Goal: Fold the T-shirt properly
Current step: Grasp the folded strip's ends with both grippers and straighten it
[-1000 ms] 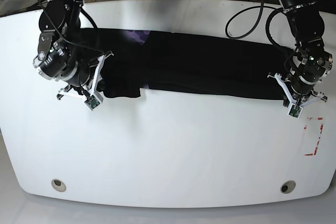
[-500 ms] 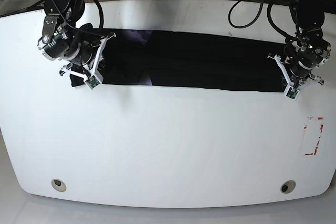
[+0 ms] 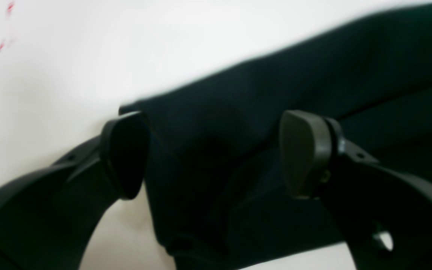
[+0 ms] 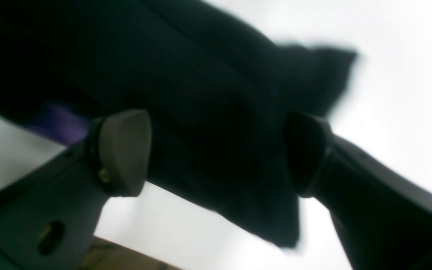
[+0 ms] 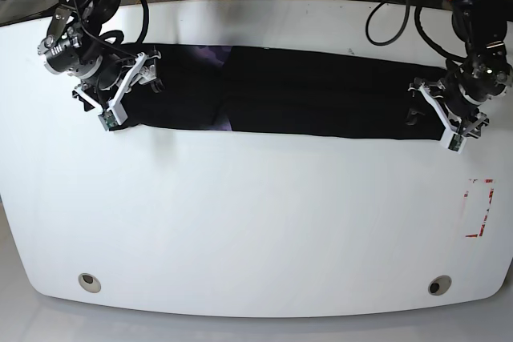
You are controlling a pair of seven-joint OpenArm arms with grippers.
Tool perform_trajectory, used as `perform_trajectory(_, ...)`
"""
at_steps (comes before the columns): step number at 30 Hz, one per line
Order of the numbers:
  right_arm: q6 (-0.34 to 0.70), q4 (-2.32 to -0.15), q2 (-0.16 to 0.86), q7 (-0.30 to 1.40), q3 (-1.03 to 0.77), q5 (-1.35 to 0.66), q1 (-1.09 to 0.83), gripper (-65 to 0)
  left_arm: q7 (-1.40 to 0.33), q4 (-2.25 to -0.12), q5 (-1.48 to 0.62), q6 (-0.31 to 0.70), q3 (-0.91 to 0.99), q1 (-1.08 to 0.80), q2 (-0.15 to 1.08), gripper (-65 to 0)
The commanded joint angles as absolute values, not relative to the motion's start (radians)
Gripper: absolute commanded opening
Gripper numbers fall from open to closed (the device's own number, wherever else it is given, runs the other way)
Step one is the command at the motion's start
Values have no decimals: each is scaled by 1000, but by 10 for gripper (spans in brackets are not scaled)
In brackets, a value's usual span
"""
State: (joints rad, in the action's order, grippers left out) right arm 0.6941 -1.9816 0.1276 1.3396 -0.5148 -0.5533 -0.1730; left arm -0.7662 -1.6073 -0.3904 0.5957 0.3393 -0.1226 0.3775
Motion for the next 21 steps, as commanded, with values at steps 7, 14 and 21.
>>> perform_trajectory(7, 698, -1945, 113, 1325, -486, -628, -180, -168, -750, -1544, -745, 590, 351, -131, 506, -144)
perform_trajectory(14, 698, -1805, 113, 1244, -418, -544, -183, -168, -750, -1423, -788, 588, 351, -125, 512, -144)
perform_trajectory(21, 698, -1710, 114, 1216, -403, -544, -185, -168, -750, -1363, -785, 585, 351, -131, 512, -144)
